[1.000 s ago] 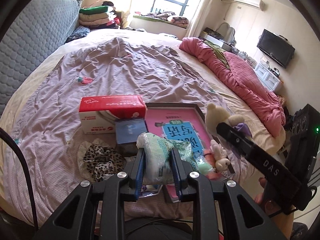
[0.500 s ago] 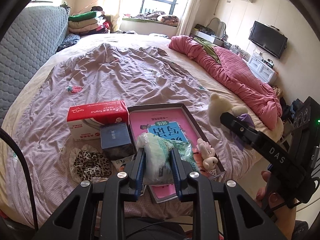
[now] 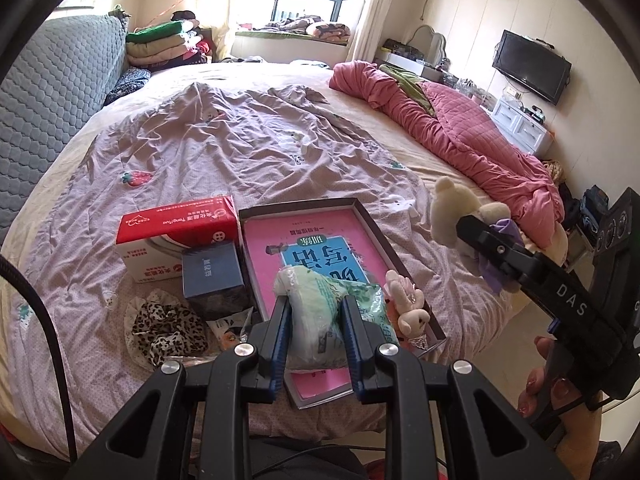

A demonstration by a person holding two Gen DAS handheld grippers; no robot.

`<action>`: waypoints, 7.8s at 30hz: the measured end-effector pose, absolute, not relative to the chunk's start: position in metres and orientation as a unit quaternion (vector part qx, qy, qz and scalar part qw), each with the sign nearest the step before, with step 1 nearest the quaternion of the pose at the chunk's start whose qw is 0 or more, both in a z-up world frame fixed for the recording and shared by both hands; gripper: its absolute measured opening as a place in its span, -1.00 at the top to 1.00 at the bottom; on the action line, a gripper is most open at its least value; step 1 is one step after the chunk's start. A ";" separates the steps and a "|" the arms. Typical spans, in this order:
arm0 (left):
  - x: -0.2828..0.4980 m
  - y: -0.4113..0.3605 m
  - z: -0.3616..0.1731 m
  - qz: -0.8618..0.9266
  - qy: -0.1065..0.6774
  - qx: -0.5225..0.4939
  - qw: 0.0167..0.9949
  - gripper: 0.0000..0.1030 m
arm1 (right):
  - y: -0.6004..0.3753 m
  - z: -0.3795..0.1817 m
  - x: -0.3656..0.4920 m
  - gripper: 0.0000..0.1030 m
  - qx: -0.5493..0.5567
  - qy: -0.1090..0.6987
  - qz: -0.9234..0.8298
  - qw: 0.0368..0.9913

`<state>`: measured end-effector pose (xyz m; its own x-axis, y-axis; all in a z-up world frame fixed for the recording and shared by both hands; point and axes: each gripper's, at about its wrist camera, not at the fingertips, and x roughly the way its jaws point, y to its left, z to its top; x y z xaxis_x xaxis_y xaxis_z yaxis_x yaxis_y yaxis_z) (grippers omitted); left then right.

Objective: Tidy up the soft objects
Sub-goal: 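Lift and carry the bear and wipes pack with both grippers over the tray, then lower the bear and wipes pack onto the tray and open both grippers, then move both tools back toward the remaining items beside the tray, then grasp the leopard-print scrunchie with the left gripper while the right grasps the bagged bread roll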

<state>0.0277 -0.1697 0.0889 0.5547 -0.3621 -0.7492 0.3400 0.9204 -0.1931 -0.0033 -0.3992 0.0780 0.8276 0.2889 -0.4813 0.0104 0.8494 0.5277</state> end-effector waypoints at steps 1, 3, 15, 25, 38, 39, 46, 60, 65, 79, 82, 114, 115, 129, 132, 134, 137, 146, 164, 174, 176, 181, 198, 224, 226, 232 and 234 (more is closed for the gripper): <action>0.029 -0.171 0.088 -0.199 0.428 -0.012 0.881 0.50 | -0.400 0.077 -0.004 0.25 0.264 0.284 0.074 0.919; 0.031 -0.173 0.085 -0.198 0.431 -0.011 0.880 0.50 | -0.403 0.075 -0.005 0.25 0.266 0.285 0.071 0.918; 0.049 -0.185 0.048 -0.187 0.454 -0.005 0.871 0.50 | -0.413 0.039 0.000 0.25 0.268 0.312 0.057 0.910; 0.052 -0.198 0.019 -0.196 0.483 0.011 0.853 0.50 | -0.413 0.013 0.009 0.25 0.265 0.333 0.057 0.903; 0.053 -0.220 -0.014 -0.217 0.517 0.058 0.826 0.50 | -0.407 -0.007 0.022 0.24 0.241 0.350 0.044 0.904; 0.054 -0.221 -0.016 -0.218 0.519 0.058 0.825 0.50 | -0.407 -0.007 0.022 0.24 0.240 0.350 0.043 0.904; 0.057 -0.225 -0.026 -0.224 0.528 0.061 0.817 0.50 | -0.410 -0.011 0.027 0.23 0.231 0.354 0.032 0.905; 0.064 -0.220 -0.033 -0.226 0.535 0.042 0.813 0.50 | -0.392 -0.035 0.042 0.23 0.194 0.390 0.039 0.899; 0.068 -0.218 -0.034 -0.226 0.535 0.037 0.813 0.50 | -0.385 -0.045 0.047 0.23 0.177 0.405 0.044 0.896; 0.074 -0.213 -0.037 -0.223 0.535 0.024 0.814 0.50 | -0.382 -0.057 0.052 0.16 0.177 0.406 0.054 0.895; 0.075 -0.213 -0.037 -0.223 0.536 0.022 0.814 0.50 | -0.382 -0.057 0.052 0.10 0.179 0.405 0.057 0.895; 0.070 -0.222 -0.035 -0.230 0.535 0.034 0.812 0.30 | -0.399 -0.031 0.037 -0.23 0.213 0.364 0.044 0.906; 0.069 -0.222 -0.035 -0.230 0.535 0.035 0.812 0.29 | -0.400 -0.030 0.037 -0.23 0.213 0.363 0.044 0.906; 0.063 -0.219 -0.022 -0.228 0.519 0.045 0.822 -0.12 | -0.397 -0.021 0.032 -0.40 0.203 0.361 0.030 0.910; 0.062 -0.217 -0.020 -0.225 0.516 0.045 0.825 -0.20 | -0.397 -0.019 0.031 -0.41 0.202 0.360 0.030 0.910; 0.063 -0.215 -0.019 -0.222 0.516 0.042 0.826 -0.27 | -0.397 -0.019 0.031 -0.42 0.200 0.360 0.026 0.911; 0.062 -0.212 -0.015 -0.219 0.512 0.040 0.830 -0.31 | -0.396 -0.018 0.029 -0.43 0.196 0.362 0.021 0.911; 0.058 -0.202 -0.004 -0.208 0.502 0.037 0.839 -0.46 | -0.395 -0.013 0.027 -0.45 0.185 0.365 0.008 0.913; 0.060 -0.144 0.040 -0.168 0.473 0.003 0.865 -0.50 | -0.374 0.024 0.019 -0.46 0.156 0.339 0.017 0.928; 0.059 -0.103 0.062 -0.136 0.457 -0.019 0.879 -0.53 | -0.348 0.049 0.013 -0.47 0.130 0.324 0.047 0.936; 0.060 -0.094 0.065 -0.128 0.456 -0.021 0.880 -0.53 | -0.343 0.052 0.012 -0.48 0.126 0.323 0.053 0.937; 0.059 -0.072 0.071 -0.112 0.452 -0.032 0.884 -0.53 | -0.327 0.063 0.011 -0.48 0.112 0.317 0.069 0.939; 0.053 -0.020 0.077 -0.080 0.449 -0.056 0.888 -0.53 | -0.271 0.081 0.007 -0.48 0.067 0.314 0.125 0.939; 0.063 0.012 0.015 -0.071 0.490 -0.066 0.866 -0.53 | -0.192 0.032 0.019 -0.48 -0.007 0.371 0.197 0.907; 0.064 0.010 0.011 -0.073 0.492 -0.063 0.865 -0.53 | -0.188 0.029 0.019 -0.48 -0.012 0.375 0.200 0.905; 0.068 0.008 -0.004 -0.088 0.495 -0.061 0.862 -0.53 | -0.179 0.015 0.024 -0.48 -0.020 0.394 0.208 0.895; 0.069 0.009 -0.007 -0.094 0.494 -0.063 0.862 -0.53 | -0.177 0.010 0.026 -0.48 -0.024 0.401 0.212 0.891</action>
<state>0.0693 0.0089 -0.0065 0.4934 -0.2252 -0.8401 0.1000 0.9742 -0.2024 0.0264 -0.1767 0.0102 0.5884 0.3579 -0.7251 -0.3960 0.9094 0.1275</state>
